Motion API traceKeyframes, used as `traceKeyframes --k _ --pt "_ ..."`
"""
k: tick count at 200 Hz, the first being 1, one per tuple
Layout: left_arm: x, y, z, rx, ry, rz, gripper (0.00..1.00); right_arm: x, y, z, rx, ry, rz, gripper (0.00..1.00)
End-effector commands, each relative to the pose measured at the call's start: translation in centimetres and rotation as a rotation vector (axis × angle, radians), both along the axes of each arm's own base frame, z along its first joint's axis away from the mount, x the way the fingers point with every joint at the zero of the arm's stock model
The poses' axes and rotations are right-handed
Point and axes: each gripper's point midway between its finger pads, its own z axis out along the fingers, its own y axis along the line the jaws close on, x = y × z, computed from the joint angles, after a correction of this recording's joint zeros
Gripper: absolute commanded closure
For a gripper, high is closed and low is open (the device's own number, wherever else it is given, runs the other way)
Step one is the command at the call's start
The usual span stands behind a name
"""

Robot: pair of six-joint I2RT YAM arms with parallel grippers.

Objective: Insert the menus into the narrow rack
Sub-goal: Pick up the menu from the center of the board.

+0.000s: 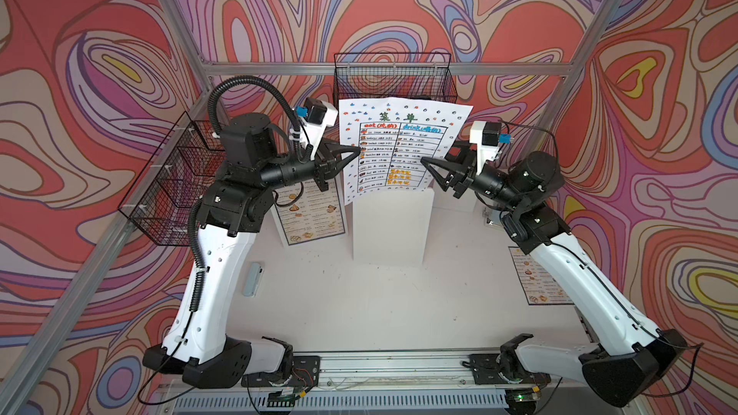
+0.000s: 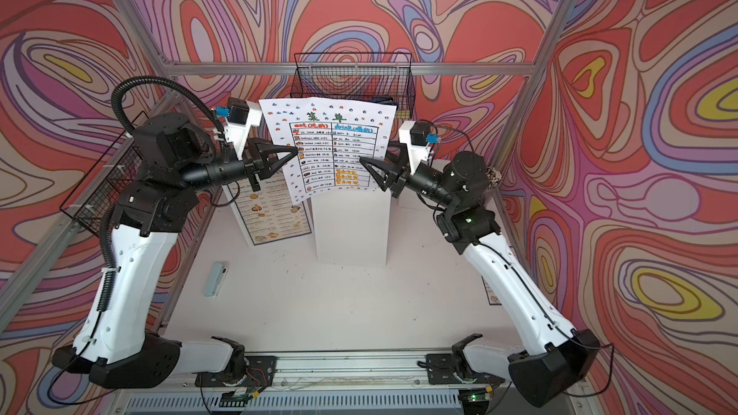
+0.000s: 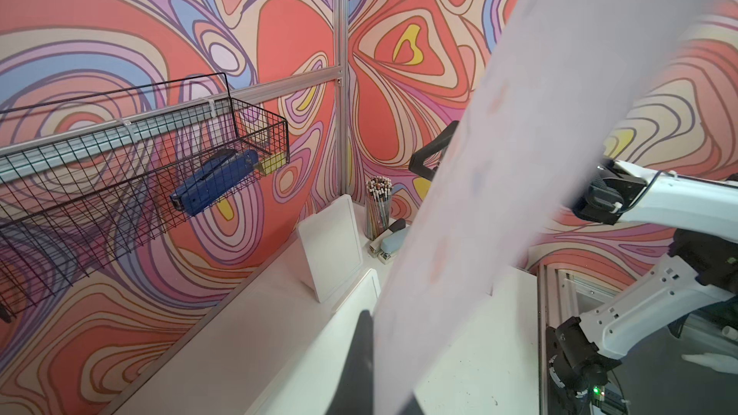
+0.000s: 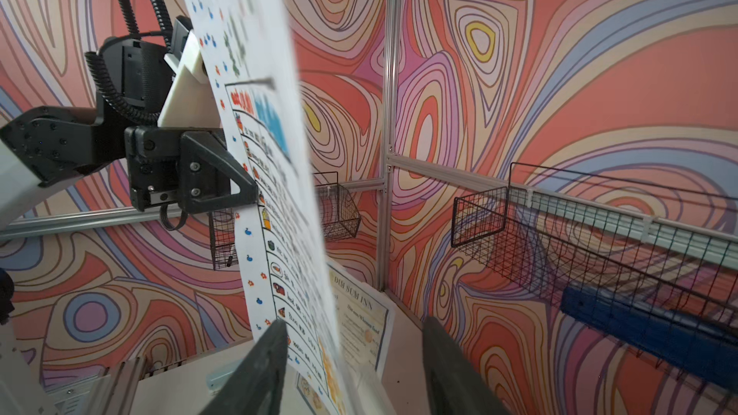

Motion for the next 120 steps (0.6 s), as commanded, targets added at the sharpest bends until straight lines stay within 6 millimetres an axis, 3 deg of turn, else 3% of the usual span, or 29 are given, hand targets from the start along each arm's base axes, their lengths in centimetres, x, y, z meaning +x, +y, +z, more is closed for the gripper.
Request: traceKeyframes --k 1,60,120 --pt "-0.2 -0.3 -1.8 0.079 0.045 -0.044 1.0 0.0 0.5 0.4 -0.002 -0.007 0.056 0.58" --pt "-0.1 0.0 -3.2 0.172 0.035 -0.045 1.0 2.2 -1.5 -0.2 0.02 0.013 0.052 0.61" --pt "1.7 -0.1 -3.5 0.199 0.0 -0.027 1.0 3.3 -0.6 -1.0 -0.002 0.023 0.102 0.97"
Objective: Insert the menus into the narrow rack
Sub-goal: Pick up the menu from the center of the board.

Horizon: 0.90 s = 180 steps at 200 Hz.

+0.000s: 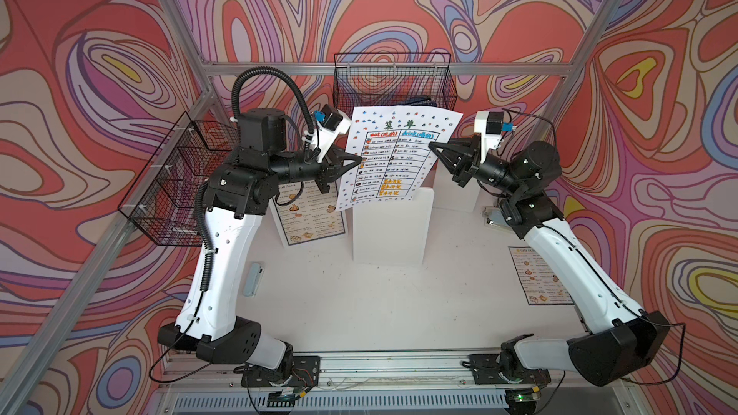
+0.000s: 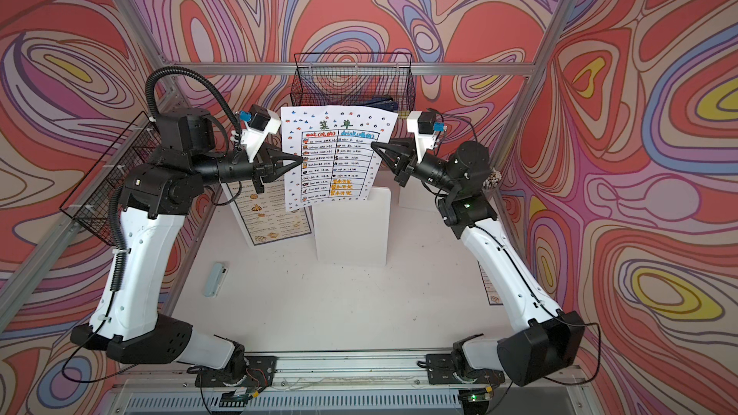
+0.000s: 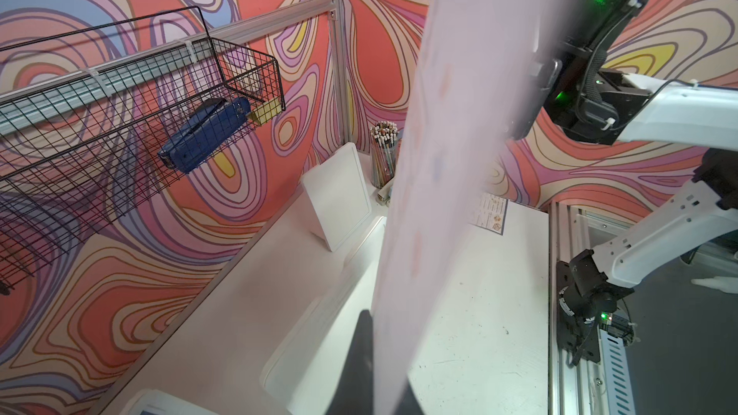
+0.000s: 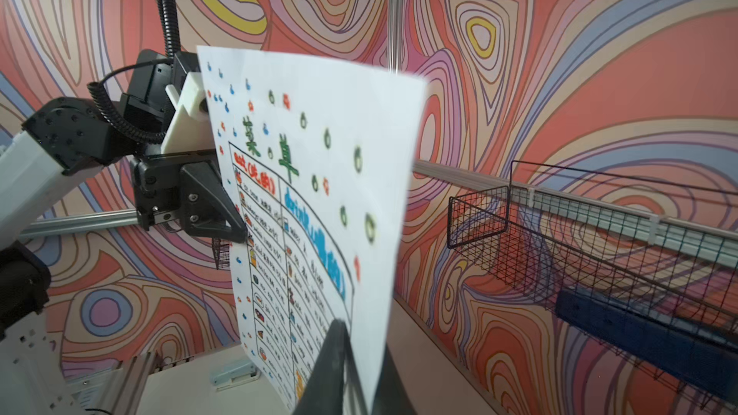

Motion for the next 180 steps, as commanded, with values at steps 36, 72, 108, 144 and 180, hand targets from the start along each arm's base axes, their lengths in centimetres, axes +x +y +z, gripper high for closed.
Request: traceKeyframes --k 36,72,108,144,180 --pt "1.8 0.0 0.4 0.046 -0.07 0.02 1.0 0.9 0.6 -0.6 -0.012 -0.01 0.041 1.0" --pt "2.4 0.0 0.9 0.022 -0.097 0.036 0.65 2.3 -0.6 -0.2 0.046 -0.016 0.003 1.0" --pt "2.5 0.4 -0.6 0.049 -0.121 0.053 0.35 2.1 -3.0 1.4 0.128 -0.027 0.015 1.0" --pt "3.0 1.2 -0.4 0.013 -0.139 0.066 0.22 1.1 -3.1 2.6 0.147 -0.037 0.041 1.0" --pt "4.0 1.3 -1.3 -0.011 -0.177 0.059 0.21 0.7 -3.0 3.4 0.156 -0.015 0.061 1.0"
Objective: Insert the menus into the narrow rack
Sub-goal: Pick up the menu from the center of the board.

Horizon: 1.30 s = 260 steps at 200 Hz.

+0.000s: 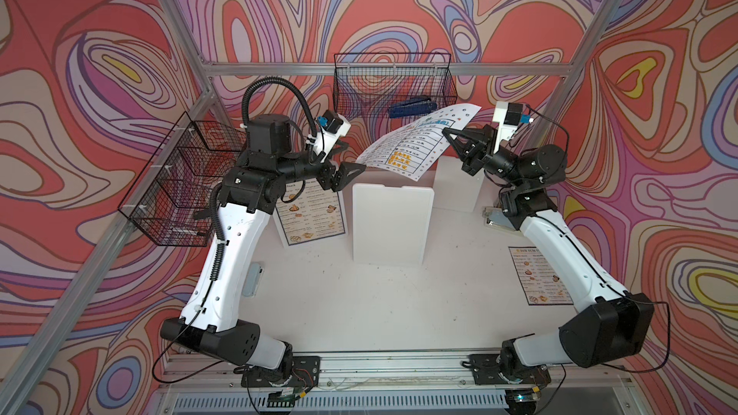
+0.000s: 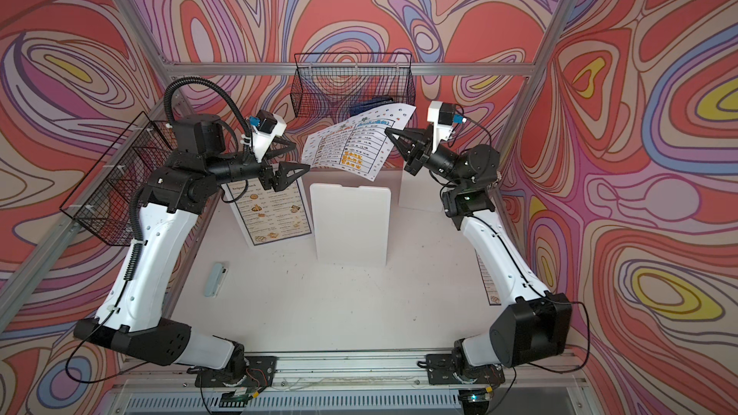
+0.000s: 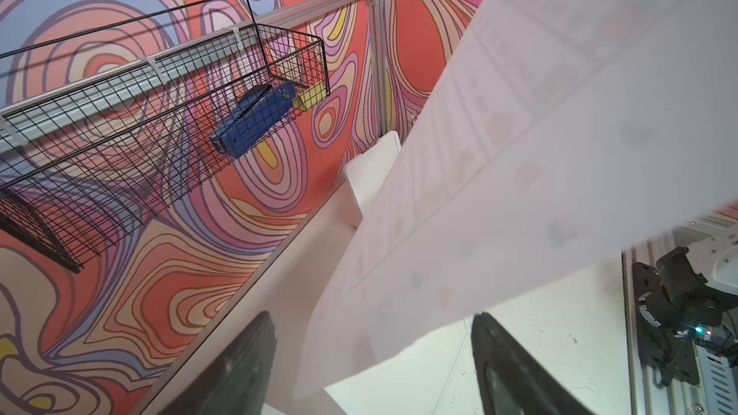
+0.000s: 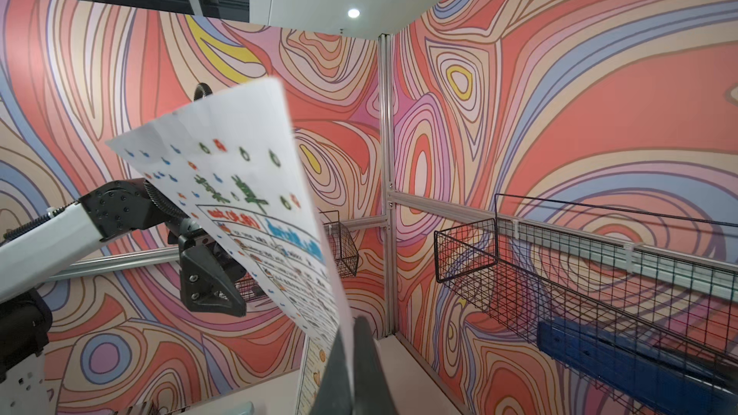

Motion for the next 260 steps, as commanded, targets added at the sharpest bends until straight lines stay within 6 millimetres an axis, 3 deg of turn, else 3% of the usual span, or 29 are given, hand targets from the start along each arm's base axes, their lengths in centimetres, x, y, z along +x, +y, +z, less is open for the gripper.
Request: traceKeyframes --k 1,57,94,131,172,220,260 --pt "0.0 0.0 1.5 -0.037 -0.1 -0.03 0.21 -1.2 0.0 1.6 0.014 -0.008 0.039 1.0" --pt "1.4 0.7 0.0 -0.107 -0.065 -0.132 0.31 -0.7 -0.4 2.7 0.016 0.055 0.016 1.0" --pt "1.0 0.4 -0.2 -0.11 -0.063 -0.173 0.55 -0.4 -0.6 3.2 0.034 0.075 0.024 1.0" --pt "0.4 0.4 0.0 -0.111 -0.077 -0.185 0.72 -0.1 -0.7 3.3 0.046 0.094 0.03 1.0" --pt "0.8 0.7 0.0 -0.112 -0.082 -0.165 1.0 0.0 -0.9 3.5 0.055 0.105 0.038 1.0" --pt "2.2 1.4 0.9 -0.167 -0.05 -0.109 1.0 1.5 -1.1 1.4 0.046 0.151 0.001 1.0" --pt "5.0 2.1 0.2 -0.16 0.023 -0.042 1.0 3.7 -1.3 -0.4 0.056 0.21 -0.037 1.0"
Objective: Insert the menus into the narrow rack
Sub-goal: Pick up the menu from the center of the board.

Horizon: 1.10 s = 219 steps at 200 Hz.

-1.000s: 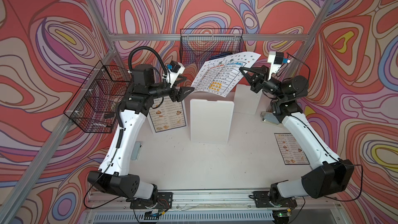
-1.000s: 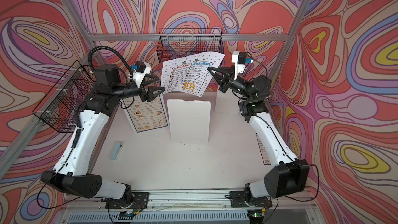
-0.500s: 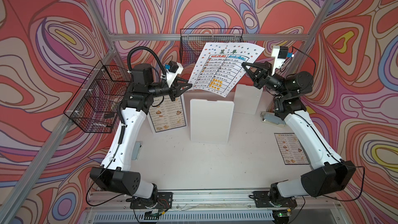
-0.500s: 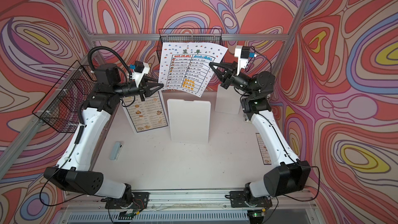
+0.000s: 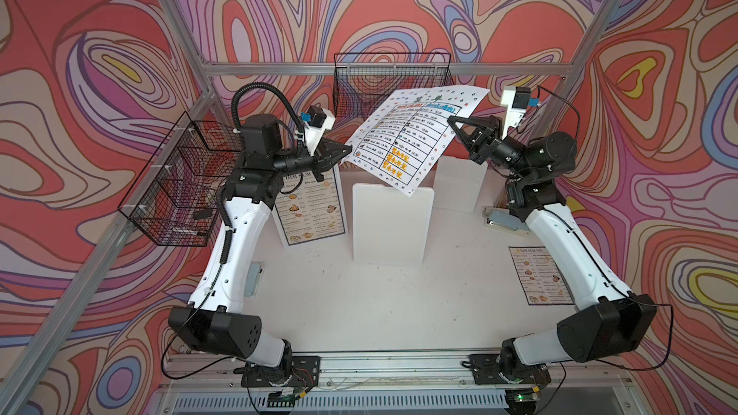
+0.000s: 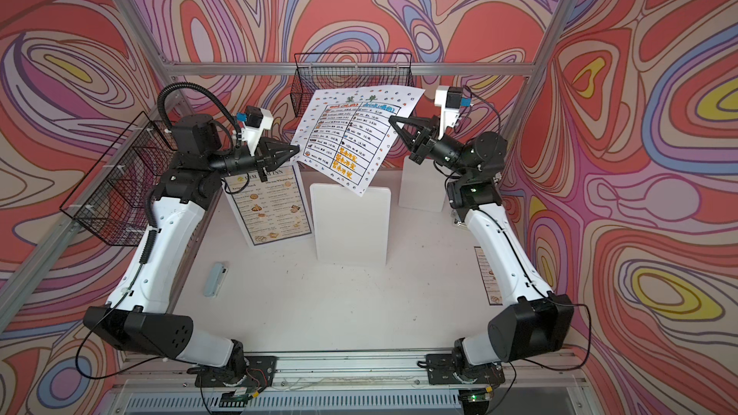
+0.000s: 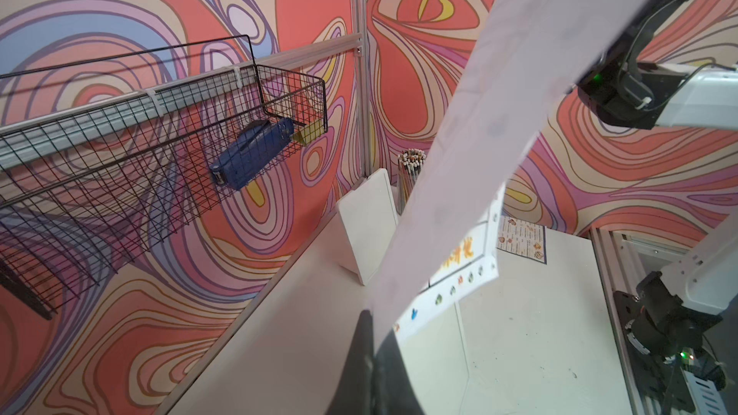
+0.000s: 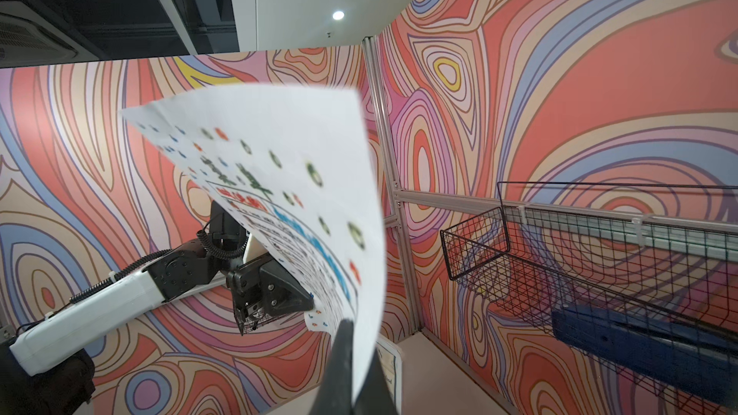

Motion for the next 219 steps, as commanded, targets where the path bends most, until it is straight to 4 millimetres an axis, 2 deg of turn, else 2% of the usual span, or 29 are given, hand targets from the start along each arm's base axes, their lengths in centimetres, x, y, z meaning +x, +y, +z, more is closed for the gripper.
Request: traceKeyframes --k 1,33,59,100,136,181,219 --pt "1.8 0.7 0.1 -0.011 0.041 0.046 1.0 2.3 -0.4 -2.1 0.001 0.063 -0.043 1.0" --pt "4.4 1.0 -0.8 -0.023 0.109 0.071 1.0 3.6 -0.4 -3.1 0.003 0.083 -0.059 1.0" --pt "5.2 0.9 -1.2 -0.033 0.124 0.068 1.0 4.2 -0.4 -3.8 0.008 0.076 -0.064 1.0" --pt "5.4 0.7 -1.0 -0.051 0.134 0.058 1.0 5.7 -0.5 -4.8 0.008 0.104 -0.086 1.0" --pt "5.2 1.1 -0.7 -0.039 0.132 0.088 1.0 6.6 -0.5 -4.7 -0.001 0.163 -0.105 1.0" --pt "4.7 1.1 -0.1 -0.028 0.177 0.084 1.0 8.8 -1.8 -5.2 -0.02 0.279 -0.234 1.0" --pt "4.8 1.1 -0.5 -0.014 0.216 0.075 1.0 6.1 -1.3 -3.4 -0.007 0.185 -0.17 1.0"
